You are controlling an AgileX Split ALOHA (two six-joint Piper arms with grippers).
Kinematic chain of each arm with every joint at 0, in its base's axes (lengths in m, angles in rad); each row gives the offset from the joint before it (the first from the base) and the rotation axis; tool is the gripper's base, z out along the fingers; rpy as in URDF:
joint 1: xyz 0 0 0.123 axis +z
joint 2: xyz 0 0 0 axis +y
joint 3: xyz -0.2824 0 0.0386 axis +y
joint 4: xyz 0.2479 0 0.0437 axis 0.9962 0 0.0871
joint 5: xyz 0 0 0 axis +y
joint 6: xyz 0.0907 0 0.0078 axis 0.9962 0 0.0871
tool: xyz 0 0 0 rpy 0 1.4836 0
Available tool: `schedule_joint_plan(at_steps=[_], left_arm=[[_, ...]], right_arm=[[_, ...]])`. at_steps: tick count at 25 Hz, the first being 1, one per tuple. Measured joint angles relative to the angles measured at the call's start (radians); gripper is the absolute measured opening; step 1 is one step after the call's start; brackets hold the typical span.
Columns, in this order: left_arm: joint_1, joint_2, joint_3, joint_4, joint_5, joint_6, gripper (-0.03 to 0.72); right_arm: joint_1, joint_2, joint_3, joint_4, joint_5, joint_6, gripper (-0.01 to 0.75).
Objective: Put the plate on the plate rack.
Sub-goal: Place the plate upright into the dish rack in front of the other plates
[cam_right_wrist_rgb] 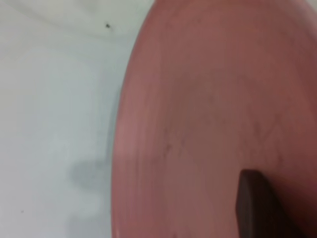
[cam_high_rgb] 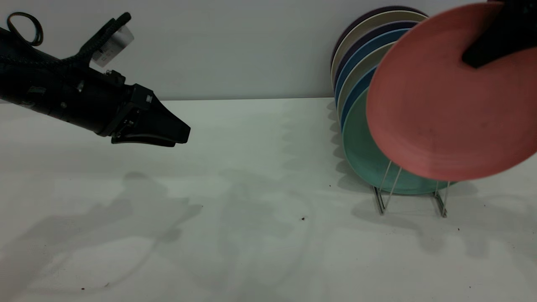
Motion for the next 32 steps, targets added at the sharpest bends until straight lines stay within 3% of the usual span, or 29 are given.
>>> schedule_joint_plan(at_steps=[32], left_arm=[[0.0,0.0,0.0,0.001,-0.016,0.0,0.329]], right_arm=[[0.0,0.079,-0.053,0.117,-0.044,-0.118,0.16]])
